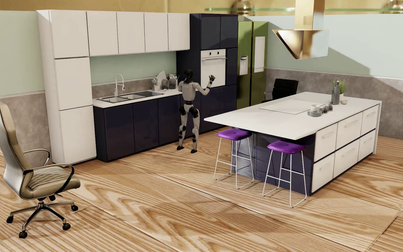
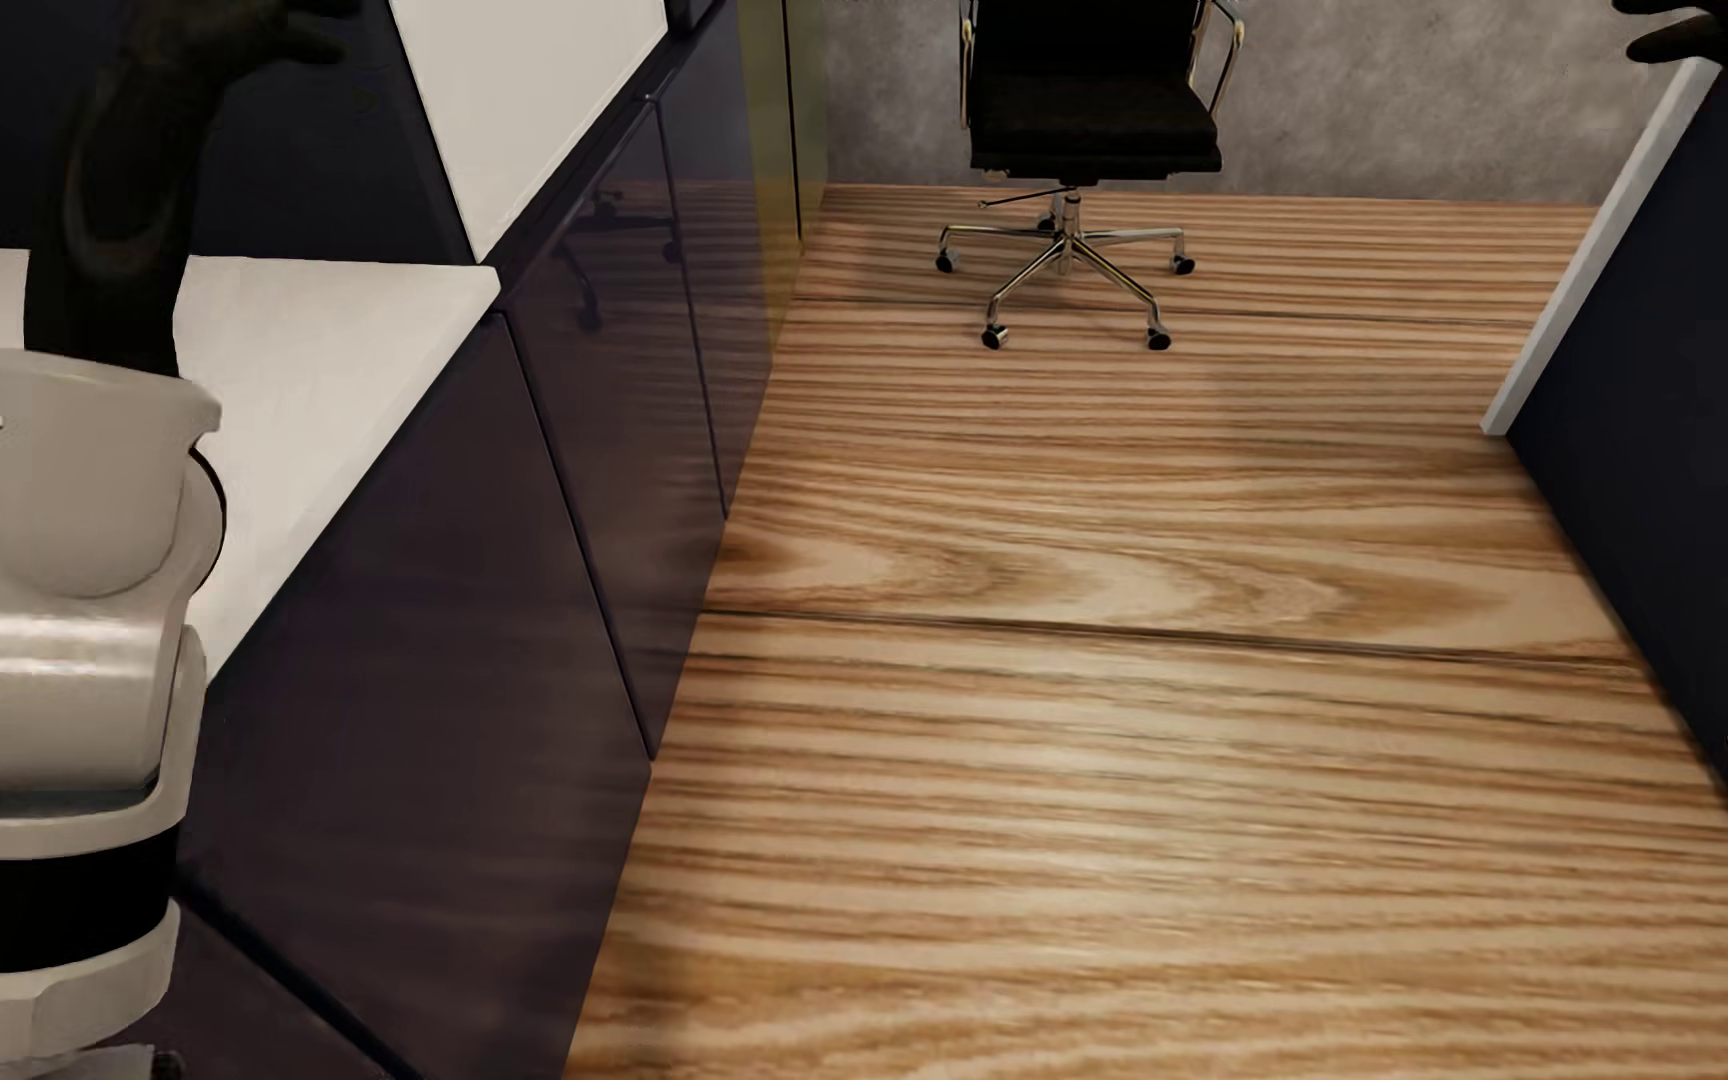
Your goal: Reach up
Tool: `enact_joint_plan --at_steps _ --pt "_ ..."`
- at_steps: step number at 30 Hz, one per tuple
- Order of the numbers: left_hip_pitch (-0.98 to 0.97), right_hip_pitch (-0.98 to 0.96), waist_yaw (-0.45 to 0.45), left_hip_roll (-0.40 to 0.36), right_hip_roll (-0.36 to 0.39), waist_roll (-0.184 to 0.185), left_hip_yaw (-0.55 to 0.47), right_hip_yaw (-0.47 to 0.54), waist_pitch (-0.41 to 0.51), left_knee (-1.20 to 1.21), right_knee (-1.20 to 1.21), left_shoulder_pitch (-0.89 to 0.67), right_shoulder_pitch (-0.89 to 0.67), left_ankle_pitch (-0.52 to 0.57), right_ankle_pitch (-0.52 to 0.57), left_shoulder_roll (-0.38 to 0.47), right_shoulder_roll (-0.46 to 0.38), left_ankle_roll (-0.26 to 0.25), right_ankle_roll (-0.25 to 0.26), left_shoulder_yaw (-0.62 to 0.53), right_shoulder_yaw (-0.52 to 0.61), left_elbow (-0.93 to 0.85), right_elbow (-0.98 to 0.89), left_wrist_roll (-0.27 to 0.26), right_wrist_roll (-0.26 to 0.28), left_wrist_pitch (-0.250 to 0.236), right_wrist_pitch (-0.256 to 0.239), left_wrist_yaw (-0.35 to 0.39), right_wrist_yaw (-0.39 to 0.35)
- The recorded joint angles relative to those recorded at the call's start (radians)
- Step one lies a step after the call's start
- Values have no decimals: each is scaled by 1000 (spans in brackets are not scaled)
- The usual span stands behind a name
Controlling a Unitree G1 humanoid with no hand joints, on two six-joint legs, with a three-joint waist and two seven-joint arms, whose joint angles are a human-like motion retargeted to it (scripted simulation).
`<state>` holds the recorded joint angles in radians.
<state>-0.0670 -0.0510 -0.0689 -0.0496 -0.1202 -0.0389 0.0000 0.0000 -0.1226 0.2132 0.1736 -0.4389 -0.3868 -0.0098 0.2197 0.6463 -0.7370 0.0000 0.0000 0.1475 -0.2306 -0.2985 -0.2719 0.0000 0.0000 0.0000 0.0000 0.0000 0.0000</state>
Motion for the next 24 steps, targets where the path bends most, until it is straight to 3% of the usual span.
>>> enact_joint_plan --at_steps 5,11,24 --pt "3 3 2 0 5 10 0 0 -6 -5 -1 -239 -230 3 -6 113 -120 0 0 33 -9 8 -35 0 0 0 0 0 0" --pt "12 13 -7 -3 8 10 0 0 -7 -10 -1 -479 -502 0 -16 208 -211 0 0 -77 61 27 -41 0 0 0 0 0 0" --pt "51 50 -12 3 27 7 0 0 -19 -39 1 -991 -1036 25 -84 342 -344 0 0 -399 404 242 130 0 0 0 0 0 0"
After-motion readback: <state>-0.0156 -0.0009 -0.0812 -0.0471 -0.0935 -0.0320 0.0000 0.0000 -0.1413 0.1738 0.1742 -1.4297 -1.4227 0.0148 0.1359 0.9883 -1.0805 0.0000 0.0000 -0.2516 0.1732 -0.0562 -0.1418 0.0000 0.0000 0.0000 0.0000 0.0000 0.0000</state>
